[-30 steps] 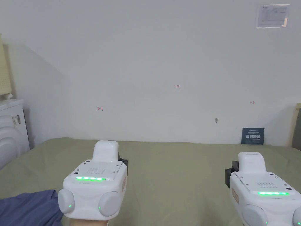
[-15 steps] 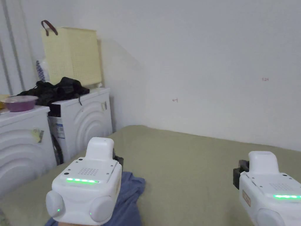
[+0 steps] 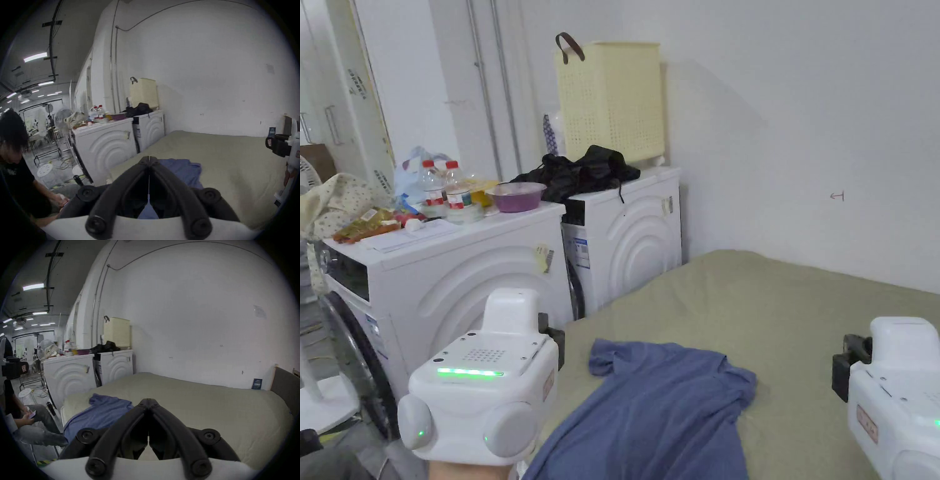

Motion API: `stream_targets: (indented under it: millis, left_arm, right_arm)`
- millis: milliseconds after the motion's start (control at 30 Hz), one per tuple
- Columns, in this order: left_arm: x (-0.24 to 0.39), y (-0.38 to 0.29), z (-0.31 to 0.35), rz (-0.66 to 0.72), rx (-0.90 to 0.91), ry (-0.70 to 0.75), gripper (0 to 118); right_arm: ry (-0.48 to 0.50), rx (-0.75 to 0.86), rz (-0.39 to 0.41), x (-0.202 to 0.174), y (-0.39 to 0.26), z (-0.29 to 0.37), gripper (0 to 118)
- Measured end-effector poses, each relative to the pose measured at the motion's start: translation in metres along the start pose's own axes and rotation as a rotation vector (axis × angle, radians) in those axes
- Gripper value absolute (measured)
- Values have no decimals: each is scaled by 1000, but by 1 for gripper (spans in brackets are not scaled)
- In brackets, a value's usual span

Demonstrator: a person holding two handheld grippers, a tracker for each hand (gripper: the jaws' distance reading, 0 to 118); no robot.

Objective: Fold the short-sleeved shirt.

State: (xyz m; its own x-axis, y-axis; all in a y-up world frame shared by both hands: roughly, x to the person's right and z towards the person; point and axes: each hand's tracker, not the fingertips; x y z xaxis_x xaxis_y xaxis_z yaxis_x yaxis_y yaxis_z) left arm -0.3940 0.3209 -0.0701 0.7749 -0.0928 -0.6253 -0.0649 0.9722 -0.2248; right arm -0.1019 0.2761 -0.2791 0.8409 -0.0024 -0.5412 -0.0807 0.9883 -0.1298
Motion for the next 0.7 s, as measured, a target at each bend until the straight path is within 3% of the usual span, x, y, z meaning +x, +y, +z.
stream_targets:
  millis: [300,500,700]
  left_arm:
    - [7,-18,-57,38,-122,-68,0]
    - [52,-69,-161,46,-357,-189,0]
    - [109,-134,-269,8,-600,-286,0]
  right_arm:
    - [13,-55,9,-9,-17,-18,0]
    - [-6,-128,48,-13,-61,-40,0]
    - [-33,-199,13,-1,-100,-64,0]
